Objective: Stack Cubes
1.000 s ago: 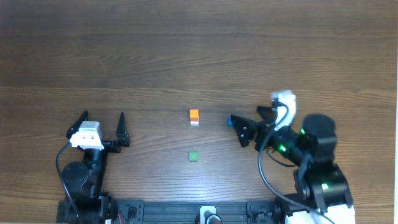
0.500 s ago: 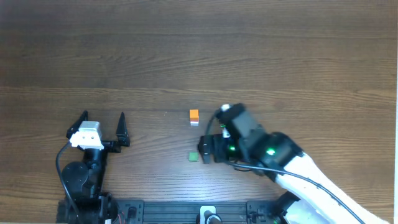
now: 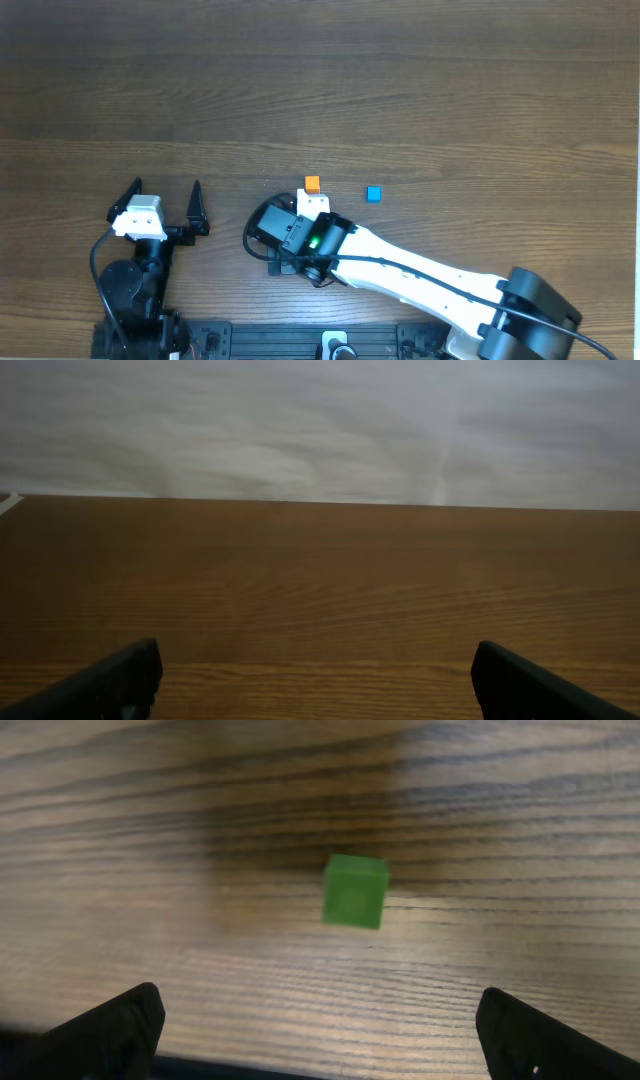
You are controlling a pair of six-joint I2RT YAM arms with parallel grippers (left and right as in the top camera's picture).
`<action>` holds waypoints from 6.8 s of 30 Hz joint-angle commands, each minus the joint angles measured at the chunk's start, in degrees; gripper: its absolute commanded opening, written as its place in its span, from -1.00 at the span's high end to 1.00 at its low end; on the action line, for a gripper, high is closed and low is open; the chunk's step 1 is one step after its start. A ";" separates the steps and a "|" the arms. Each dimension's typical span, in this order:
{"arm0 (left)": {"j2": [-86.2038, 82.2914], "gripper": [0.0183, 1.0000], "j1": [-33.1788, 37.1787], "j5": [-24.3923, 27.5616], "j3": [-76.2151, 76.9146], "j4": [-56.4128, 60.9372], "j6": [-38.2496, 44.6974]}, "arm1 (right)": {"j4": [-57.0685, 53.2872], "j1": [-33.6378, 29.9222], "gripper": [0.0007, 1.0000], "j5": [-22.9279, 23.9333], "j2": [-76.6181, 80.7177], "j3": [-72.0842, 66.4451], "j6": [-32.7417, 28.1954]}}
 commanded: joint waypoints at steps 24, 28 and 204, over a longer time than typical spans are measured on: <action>-0.42 -1.00 0.28 0.74 -0.31 -0.04 0.83 | 3.56 0.02 -0.97 4.98 11.28 1.16 5.53; -0.42 -1.00 0.28 0.74 -0.31 -0.02 0.83 | 4.00 -0.52 -0.98 5.16 11.30 0.74 4.87; -0.42 -1.00 0.28 0.74 -0.31 -0.04 0.83 | -11.08 -19.04 -0.37 2.56 22.53 27.82 -13.25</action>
